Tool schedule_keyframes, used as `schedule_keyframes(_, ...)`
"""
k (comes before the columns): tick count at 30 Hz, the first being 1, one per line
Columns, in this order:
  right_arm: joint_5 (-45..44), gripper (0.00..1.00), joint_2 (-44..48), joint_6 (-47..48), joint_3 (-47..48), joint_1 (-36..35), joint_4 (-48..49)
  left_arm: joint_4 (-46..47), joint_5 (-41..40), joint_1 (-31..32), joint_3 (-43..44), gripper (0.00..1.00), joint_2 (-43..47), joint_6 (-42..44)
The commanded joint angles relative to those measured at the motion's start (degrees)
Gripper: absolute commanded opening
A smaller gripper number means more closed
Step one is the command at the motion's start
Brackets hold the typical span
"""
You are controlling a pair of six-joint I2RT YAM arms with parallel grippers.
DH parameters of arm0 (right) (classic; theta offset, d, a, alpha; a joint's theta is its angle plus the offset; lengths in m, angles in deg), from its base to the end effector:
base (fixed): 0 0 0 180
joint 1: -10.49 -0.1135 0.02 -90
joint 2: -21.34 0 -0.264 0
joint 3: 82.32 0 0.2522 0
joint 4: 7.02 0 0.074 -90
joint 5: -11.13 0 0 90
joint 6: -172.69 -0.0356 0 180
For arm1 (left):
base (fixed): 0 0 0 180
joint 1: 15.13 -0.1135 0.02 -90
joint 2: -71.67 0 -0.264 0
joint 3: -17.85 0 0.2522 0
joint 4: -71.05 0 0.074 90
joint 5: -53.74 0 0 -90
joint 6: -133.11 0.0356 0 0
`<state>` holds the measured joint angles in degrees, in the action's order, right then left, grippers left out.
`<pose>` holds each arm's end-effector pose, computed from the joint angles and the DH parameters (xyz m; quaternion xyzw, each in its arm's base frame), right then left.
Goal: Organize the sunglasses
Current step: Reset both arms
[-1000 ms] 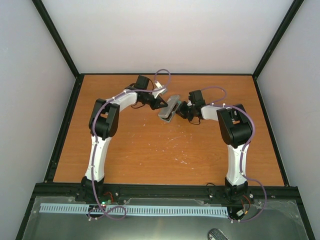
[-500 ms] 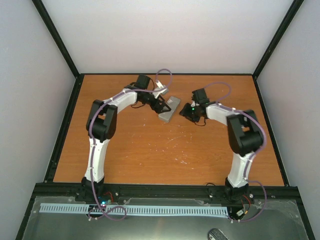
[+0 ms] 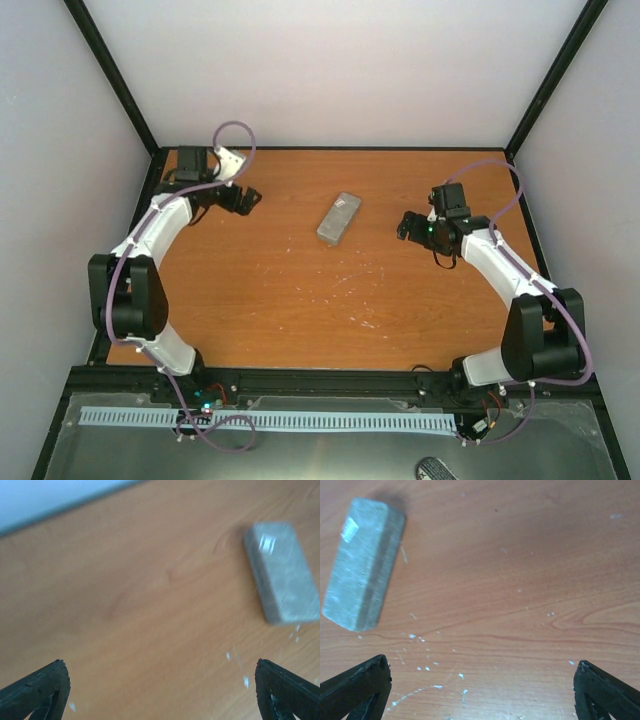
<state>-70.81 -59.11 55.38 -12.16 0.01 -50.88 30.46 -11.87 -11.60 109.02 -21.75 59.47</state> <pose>0.2826 0.0574 0.2402 0.1175 0.9421 0.1627 0.2688 0.3642 -0.0372 0.2948 0.2379 0.8678 -0.1487 0.4102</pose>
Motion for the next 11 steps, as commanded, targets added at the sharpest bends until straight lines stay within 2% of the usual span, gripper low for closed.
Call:
schedule_keyframes(1, -2.2, 0.97, -2.3, 2.7, 0.8, 0.1, -3.5, -1.9, -6.3, -0.3, -6.9, 0.99, 0.1, -1.1)
schedule_keyframes(7, -1.4, 0.96, -4.8, 3.4, 3.8, 0.1, -3.4, -1.3, -6.7, -0.3, -9.3, 0.99, 1.2, -1.4)
schedule_keyframes(11, -0.5, 0.98, -3.4, 1.7, 2.6, 0.1, -0.7, -3.1, -4.8, -0.4, -9.3, 0.99, 1.4, -1.2)
